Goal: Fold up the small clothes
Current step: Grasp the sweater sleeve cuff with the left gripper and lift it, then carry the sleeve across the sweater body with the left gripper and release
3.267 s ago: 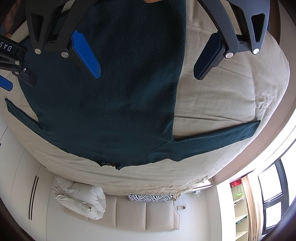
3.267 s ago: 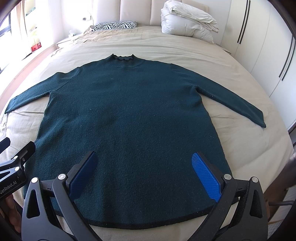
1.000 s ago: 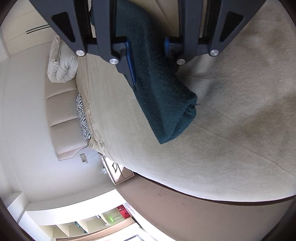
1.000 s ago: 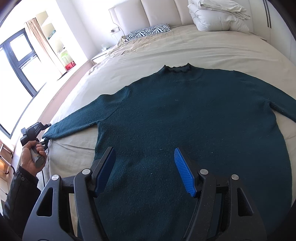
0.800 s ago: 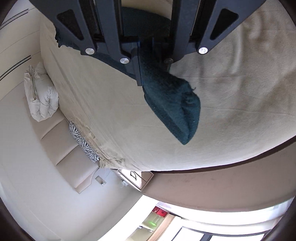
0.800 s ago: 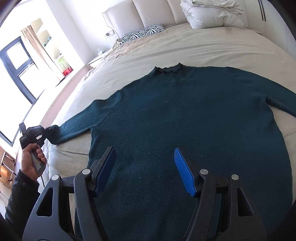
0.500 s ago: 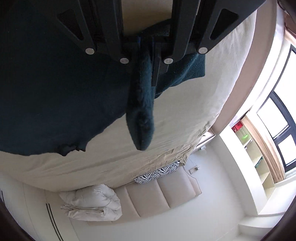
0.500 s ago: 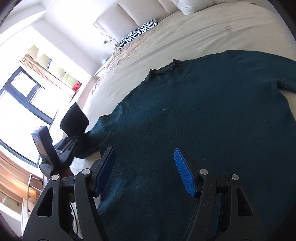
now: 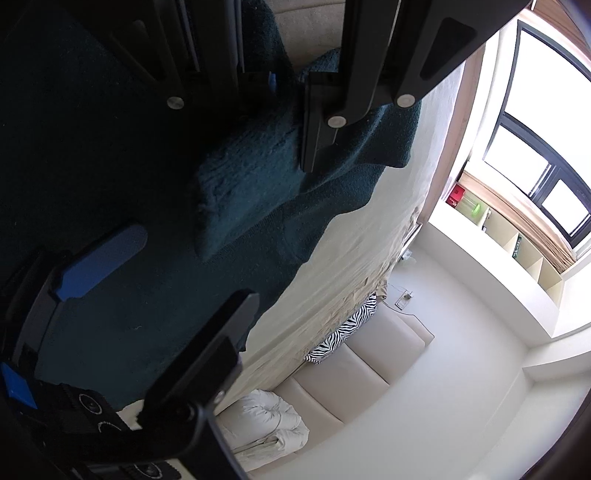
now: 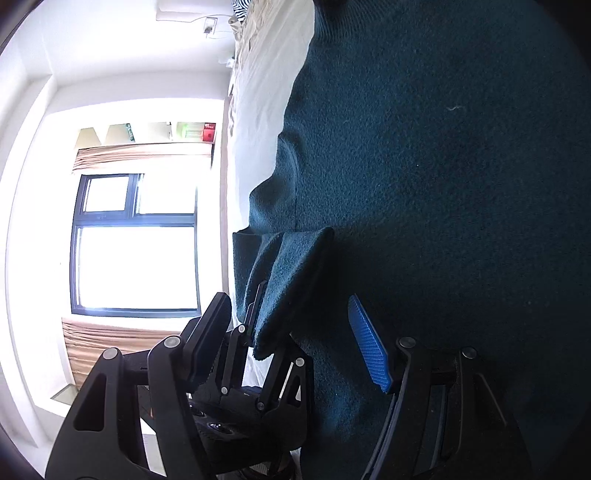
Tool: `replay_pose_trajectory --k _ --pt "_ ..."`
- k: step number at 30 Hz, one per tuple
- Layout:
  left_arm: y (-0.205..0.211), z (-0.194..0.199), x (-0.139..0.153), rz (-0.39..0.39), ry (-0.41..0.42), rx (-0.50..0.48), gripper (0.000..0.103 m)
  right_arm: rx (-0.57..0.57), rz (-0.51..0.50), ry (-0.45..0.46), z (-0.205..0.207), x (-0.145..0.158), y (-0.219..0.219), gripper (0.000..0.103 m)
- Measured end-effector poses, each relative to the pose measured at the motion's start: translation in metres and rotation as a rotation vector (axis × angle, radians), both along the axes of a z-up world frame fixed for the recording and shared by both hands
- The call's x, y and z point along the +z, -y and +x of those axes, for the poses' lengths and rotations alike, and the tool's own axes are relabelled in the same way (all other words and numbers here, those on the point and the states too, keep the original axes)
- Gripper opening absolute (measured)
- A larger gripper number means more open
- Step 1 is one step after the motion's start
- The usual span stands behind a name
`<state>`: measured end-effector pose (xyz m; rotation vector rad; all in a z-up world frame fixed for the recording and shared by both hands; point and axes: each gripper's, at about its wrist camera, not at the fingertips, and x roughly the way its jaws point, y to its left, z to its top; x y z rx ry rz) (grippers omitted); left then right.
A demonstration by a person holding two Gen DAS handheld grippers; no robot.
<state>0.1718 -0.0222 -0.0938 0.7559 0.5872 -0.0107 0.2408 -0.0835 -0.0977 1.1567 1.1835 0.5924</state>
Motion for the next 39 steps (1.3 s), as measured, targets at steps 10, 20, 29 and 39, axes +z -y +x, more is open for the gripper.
replay_pose_trajectory --k 10,20,29,39 --pt "-0.012 -0.011 0.022 -0.144 -0.03 -0.024 0.065 0.067 -0.199 0.077 0.037 0.008 -0.021 0.008" --pt "-0.133 0.02 0.076 -0.844 -0.183 0.135 0.028 -0.097 -0.577 0.14 0.042 0.06 0.095 0.007" --pt "-0.17 0.071 0.08 -1.071 -0.23 0.189 0.015 -0.184 -0.685 0.092 0.039 0.043 0.165 0.007" --pt "-0.145 0.106 0.062 -1.127 -0.3 0.169 0.015 -0.225 -0.793 0.065 0.023 0.049 0.199 0.007"
